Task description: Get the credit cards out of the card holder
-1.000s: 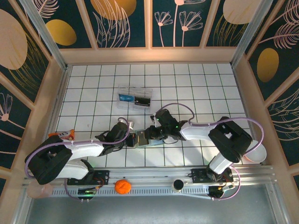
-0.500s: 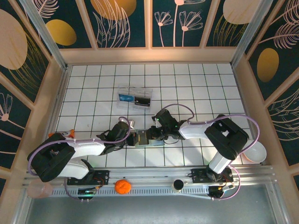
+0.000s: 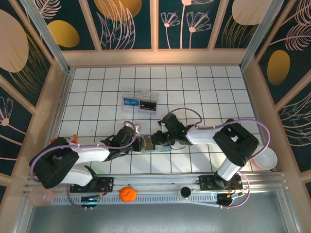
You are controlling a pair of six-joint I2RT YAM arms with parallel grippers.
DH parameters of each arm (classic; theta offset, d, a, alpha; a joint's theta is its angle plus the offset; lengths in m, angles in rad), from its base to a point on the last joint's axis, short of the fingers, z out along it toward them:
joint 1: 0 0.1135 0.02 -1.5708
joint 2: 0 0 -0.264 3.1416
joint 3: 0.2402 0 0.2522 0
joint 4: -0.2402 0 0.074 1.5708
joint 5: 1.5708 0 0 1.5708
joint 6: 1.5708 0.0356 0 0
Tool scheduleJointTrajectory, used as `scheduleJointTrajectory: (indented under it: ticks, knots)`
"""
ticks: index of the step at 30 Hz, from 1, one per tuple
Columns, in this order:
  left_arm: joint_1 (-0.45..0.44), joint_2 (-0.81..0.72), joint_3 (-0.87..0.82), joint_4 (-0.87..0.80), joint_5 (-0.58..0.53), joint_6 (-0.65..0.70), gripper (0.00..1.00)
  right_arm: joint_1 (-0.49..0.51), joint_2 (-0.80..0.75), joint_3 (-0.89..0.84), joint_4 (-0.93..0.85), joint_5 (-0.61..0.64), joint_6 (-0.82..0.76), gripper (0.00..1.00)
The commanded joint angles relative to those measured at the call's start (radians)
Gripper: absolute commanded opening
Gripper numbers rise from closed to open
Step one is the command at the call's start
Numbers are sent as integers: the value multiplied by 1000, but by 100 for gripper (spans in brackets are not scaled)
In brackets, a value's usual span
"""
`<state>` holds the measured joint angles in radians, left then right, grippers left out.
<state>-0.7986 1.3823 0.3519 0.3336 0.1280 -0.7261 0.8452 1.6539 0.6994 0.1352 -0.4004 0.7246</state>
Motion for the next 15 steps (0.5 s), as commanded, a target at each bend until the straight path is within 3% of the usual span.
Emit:
scheduleJointTrajectory:
  ticks: [1,9,15]
  knots:
    - [-2,29,-7,-64,31,4,0,3,7,-3,-87,81,3,30]
    - [-1,30,-10,-60,32,2,0,3,-22,3,-110,93,-8,30]
    - [-2,42,-8,-55,38,2,0,4,7,-27,-8,1,13,20]
